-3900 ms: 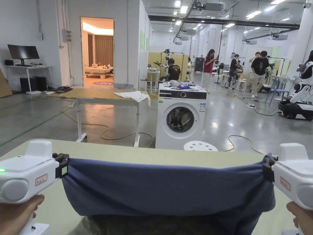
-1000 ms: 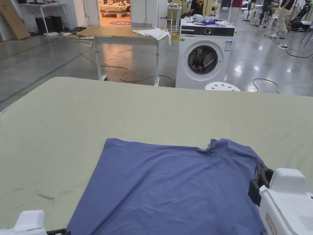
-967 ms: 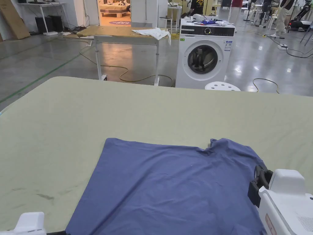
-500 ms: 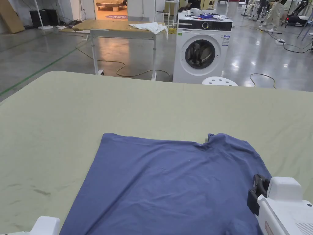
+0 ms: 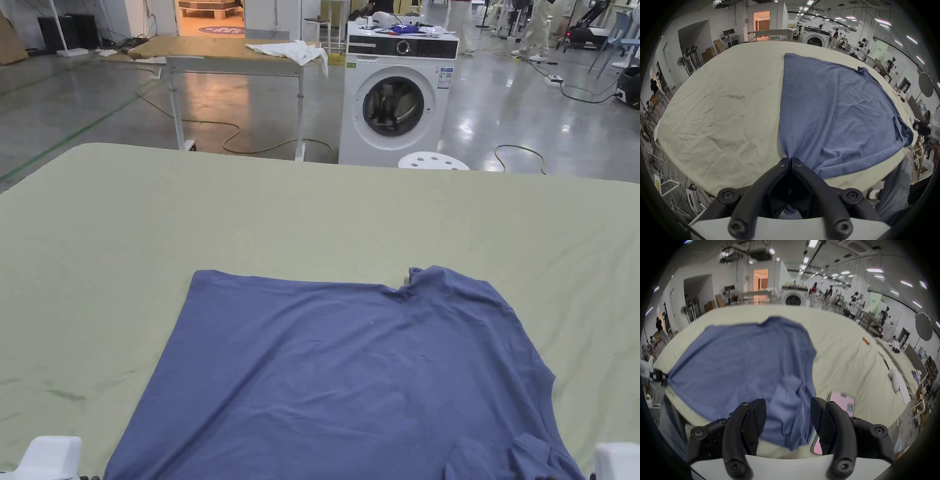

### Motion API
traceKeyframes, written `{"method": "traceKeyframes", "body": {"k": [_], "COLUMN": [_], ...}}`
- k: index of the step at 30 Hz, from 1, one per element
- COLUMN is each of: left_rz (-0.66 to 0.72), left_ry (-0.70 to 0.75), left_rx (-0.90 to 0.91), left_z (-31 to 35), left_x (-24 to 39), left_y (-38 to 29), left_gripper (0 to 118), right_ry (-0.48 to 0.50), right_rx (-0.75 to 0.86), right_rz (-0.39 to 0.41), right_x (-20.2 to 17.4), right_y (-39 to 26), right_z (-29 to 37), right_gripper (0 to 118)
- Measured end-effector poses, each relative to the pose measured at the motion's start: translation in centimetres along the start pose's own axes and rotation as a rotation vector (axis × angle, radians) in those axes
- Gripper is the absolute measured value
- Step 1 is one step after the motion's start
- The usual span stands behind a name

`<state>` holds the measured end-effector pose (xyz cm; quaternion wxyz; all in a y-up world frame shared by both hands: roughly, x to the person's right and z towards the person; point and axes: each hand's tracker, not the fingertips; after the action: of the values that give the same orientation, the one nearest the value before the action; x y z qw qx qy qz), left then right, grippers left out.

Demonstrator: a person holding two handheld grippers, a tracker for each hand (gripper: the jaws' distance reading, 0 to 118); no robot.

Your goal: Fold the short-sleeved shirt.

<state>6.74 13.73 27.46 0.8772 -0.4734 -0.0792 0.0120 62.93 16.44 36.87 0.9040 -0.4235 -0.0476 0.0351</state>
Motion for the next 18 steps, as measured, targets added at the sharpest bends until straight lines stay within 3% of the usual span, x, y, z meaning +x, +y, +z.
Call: {"method": "traceKeyframes", "body": {"k": [3, 8, 11, 12, 13, 18], "left_rz": [0.003, -0.001, -0.003, 0.001, 0.007, 0.037], "left_ry": [0.001, 0.000, -0.003, -0.006, -0.012, -0.042], "left_rx": [0.005, 0.004, 0.001, 0.001, 0.002, 0.050], "left_z": [0.1, -0.1, -0.3, -0.4, -0.4, 0.5], "left_x": [0.0, 0.2, 0.2, 0.2, 0.1, -0.1], "left_y": [0.1, -0.1, -0.3, -0.3, -0.3, 0.3], "left_gripper": [0, 0, 0, 0, 0, 0], "right_ry": [0.035, 0.000, 0.030, 0.038, 0.067, 0.044], "right_rx": [-0.080, -0.152, -0.126, -0.124, -0.109, -0.111], "right_rz": [-0.004, -0.017, -0.030, -0.026, -0.026, -0.012], "right_x": [-0.4, -0.8, -0.9, -0.9, -1.0, -1.2], "right_y": [-1.7, -3.6, -3.8, -3.7, -3.5, -2.5], "right_z": [-1.7, -4.6, -4.3, -4.1, -3.9, -2.9], "right_gripper": [62, 60, 41, 16, 9, 6]}}
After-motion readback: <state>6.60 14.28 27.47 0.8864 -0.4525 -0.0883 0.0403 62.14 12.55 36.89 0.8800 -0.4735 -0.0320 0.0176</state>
